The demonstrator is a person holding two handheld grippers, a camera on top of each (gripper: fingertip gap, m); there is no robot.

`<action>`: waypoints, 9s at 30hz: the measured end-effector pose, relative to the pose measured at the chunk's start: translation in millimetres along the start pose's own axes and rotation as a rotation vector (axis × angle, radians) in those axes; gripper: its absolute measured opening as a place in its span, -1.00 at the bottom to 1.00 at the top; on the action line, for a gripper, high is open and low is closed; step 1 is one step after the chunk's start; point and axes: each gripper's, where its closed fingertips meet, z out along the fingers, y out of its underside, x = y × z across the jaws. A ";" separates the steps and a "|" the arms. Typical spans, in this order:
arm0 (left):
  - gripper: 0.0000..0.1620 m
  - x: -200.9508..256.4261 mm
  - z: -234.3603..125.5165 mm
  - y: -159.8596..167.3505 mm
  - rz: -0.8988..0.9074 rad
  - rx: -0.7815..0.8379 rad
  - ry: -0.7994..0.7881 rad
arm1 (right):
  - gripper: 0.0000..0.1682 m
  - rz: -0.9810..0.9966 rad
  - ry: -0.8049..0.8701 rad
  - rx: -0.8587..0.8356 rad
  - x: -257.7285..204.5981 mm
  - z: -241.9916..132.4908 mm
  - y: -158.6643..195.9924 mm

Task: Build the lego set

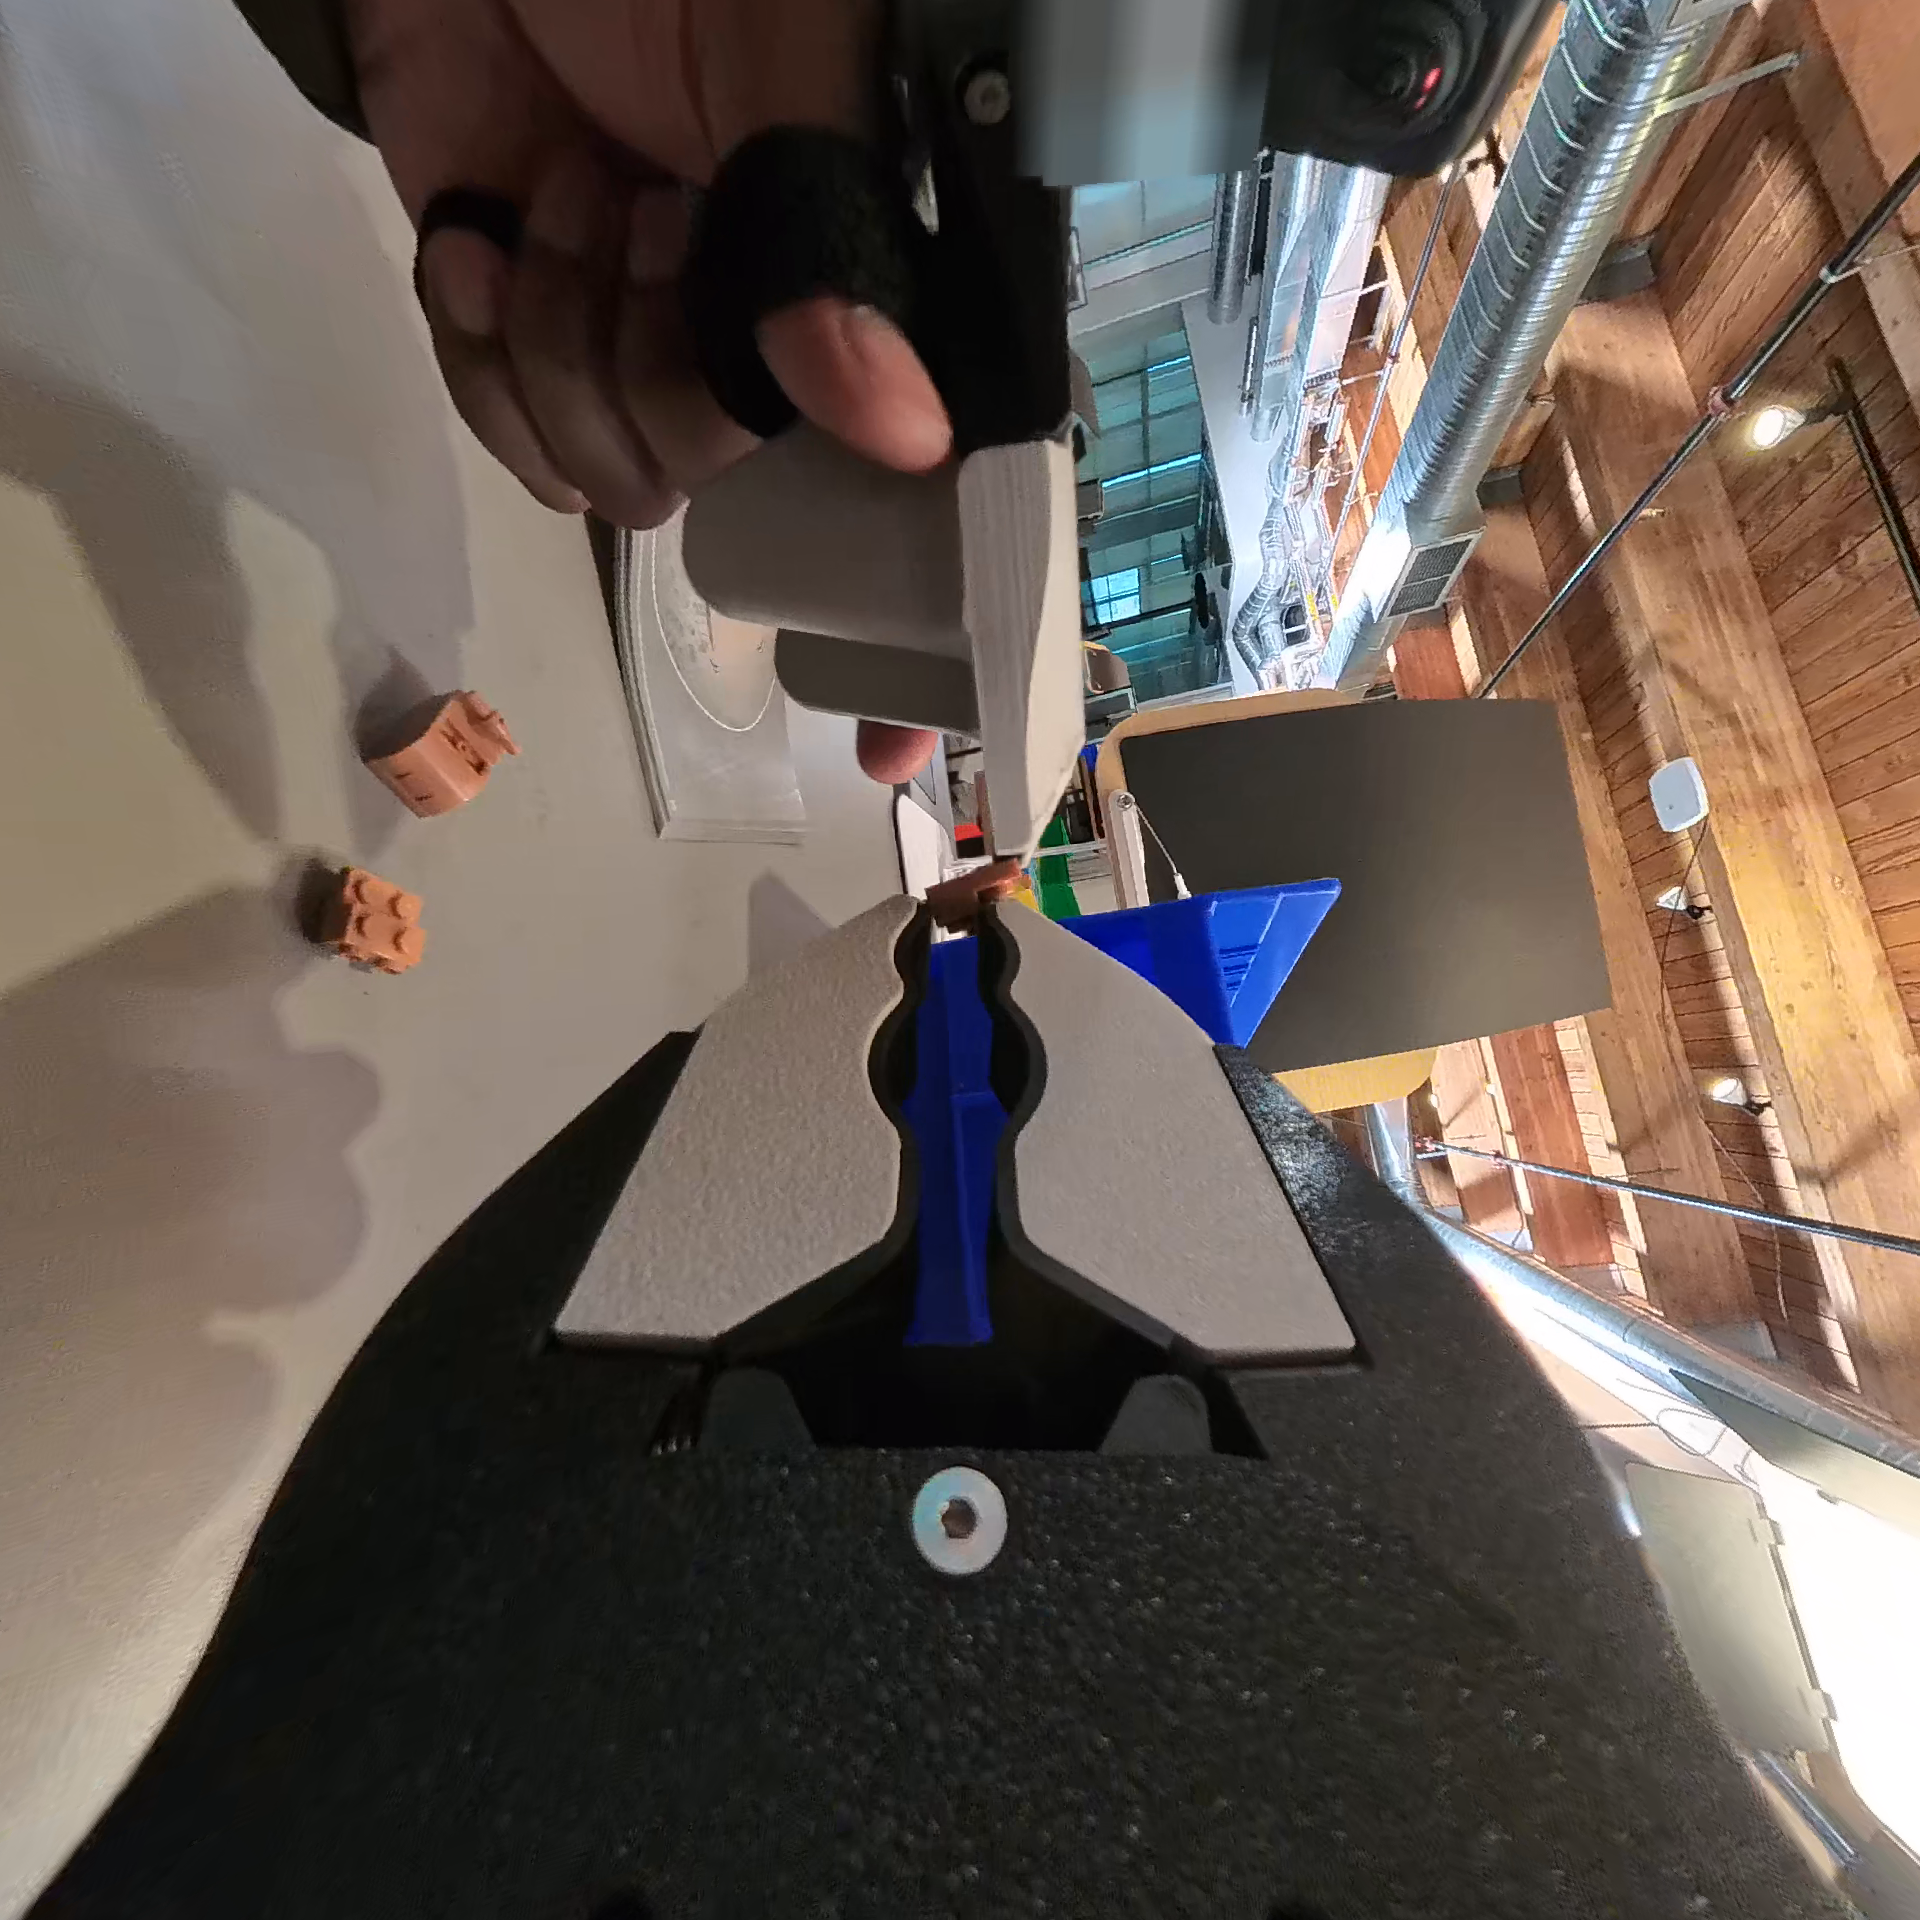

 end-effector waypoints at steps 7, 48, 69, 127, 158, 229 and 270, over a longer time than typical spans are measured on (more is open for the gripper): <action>-0.86 2.8 4.7 5.0 0.021 -0.027 -0.001 | -0.90 -0.016 0.003 -0.008 -0.4 0.5 -0.4; -0.91 11.7 -0.6 -15.5 0.031 0.235 -0.017 | -0.92 0.105 0.126 0.029 16.8 -5.0 -9.9; -0.91 4.0 2.9 -9.6 0.157 0.153 -0.143 | -0.85 -0.023 0.150 -0.086 10.6 1.3 0.7; -0.91 9.7 12.3 -17.1 0.168 0.235 -0.185 | -0.89 0.097 0.222 -0.134 19.6 -5.9 10.0; -0.92 19.0 6.5 -26.3 0.095 0.365 -0.106 | -0.92 0.215 0.226 -0.117 26.6 -10.4 2.5; -0.93 8.3 12.9 0.4 0.062 0.065 -0.058 | -0.90 0.155 0.145 -0.060 9.7 -12.9 -1.1; -0.95 19.5 8.9 -11.0 0.093 0.144 -0.023 | -0.91 0.099 0.264 0.017 21.2 -23.6 -17.1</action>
